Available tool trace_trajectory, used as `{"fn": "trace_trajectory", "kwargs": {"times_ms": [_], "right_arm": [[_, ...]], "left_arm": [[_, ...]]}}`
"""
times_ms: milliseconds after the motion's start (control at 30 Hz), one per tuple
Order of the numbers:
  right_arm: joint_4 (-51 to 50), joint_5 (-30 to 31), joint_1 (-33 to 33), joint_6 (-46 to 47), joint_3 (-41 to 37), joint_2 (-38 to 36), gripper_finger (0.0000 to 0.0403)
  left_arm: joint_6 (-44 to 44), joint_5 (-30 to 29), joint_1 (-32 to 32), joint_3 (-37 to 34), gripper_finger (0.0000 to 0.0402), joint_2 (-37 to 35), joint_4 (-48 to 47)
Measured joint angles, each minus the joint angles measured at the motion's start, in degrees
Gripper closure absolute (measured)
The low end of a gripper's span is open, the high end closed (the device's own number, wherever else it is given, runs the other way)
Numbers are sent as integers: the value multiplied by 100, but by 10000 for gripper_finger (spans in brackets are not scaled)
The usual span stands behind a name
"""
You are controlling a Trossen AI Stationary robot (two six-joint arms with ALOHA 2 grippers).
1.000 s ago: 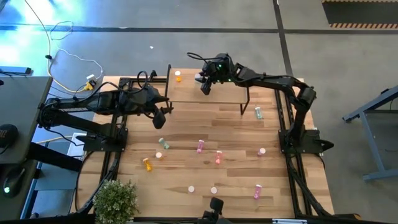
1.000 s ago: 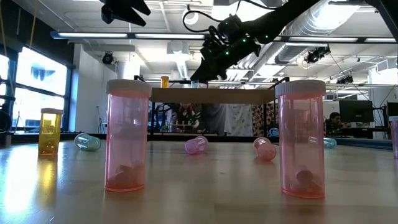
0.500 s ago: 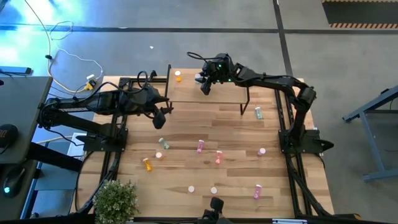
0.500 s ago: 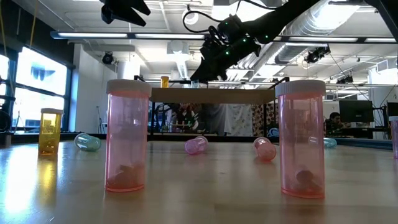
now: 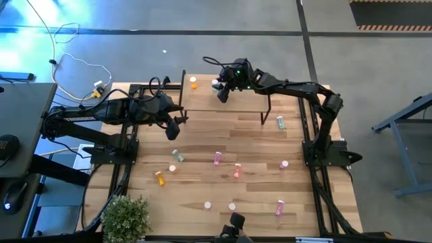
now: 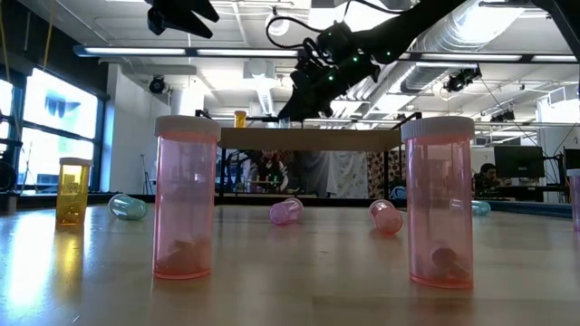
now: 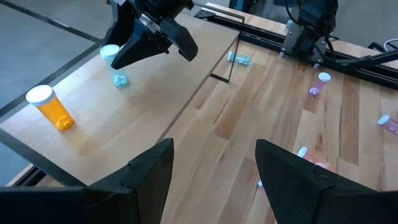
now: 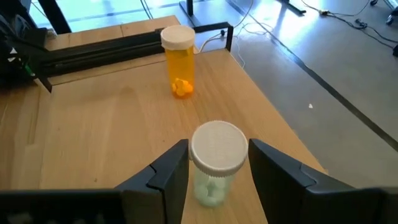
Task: Pick and place medicine bottles onto shelf by color
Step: Put the center green pill bottle on the shelf, then put the bottom left pink pill bottle on the shelf
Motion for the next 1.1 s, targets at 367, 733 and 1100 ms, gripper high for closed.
{"fn": "trace_trajectory", "kwargs": {"times_ms": [367,733,1100], "right_arm": [[7,-17,-16,105,0,-1,245],[-53,89,-75,82,4,-319,245],[-723,159,233,484,4,-1221,245]], "left_arm": [[0,168,-2,-2,183,0,-185],[2,170,-2,-2,183,0,-263],[0,911,-200,-112,183,4,-283]]}}
